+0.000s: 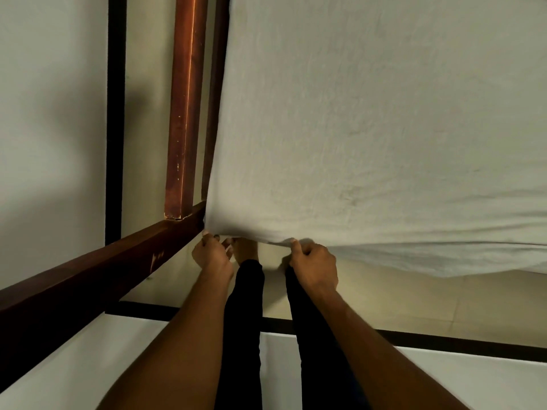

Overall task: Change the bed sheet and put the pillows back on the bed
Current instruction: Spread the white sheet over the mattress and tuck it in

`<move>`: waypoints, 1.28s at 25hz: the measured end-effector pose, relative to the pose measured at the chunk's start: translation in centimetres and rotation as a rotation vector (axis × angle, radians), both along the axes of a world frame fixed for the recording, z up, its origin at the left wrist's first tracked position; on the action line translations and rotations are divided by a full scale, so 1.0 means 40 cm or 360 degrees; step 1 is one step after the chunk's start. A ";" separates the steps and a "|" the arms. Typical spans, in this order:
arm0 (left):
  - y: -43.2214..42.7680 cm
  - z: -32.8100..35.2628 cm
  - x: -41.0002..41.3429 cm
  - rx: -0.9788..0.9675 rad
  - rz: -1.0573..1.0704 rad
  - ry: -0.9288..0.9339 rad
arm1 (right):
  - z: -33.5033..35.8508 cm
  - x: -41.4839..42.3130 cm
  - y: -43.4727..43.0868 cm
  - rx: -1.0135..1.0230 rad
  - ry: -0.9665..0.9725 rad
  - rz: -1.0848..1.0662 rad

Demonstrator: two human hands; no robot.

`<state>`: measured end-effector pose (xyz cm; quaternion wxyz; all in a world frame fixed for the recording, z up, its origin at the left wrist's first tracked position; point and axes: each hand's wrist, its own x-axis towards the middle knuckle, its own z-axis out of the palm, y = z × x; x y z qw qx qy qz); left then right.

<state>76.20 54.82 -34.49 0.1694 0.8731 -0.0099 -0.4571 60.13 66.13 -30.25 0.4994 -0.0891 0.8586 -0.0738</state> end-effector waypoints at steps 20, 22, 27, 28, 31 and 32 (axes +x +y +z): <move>-0.006 -0.027 0.054 0.0038 0.0041 0.0488 | -0.087 0.024 -0.005 0.0157 -0.0669 -0.0874; -0.018 -0.035 0.044 -0.0021 0.0124 0.0726 | -0.118 0.026 -0.009 0.0109 -0.0744 -0.1229; -0.085 -0.116 0.001 0.0077 0.0158 0.0856 | -0.196 0.035 -0.021 -0.0046 -0.0894 -0.2128; -0.098 -0.137 0.006 0.0145 0.0139 0.0821 | -0.201 0.045 -0.024 -0.0089 -0.0925 -0.2327; -0.107 -0.193 0.038 0.0314 0.0122 0.0822 | -0.222 0.055 -0.027 -0.0379 -0.0985 -0.2796; -0.103 -0.194 0.040 0.0329 0.0128 0.0815 | -0.226 0.051 -0.029 -0.0486 -0.1007 -0.2856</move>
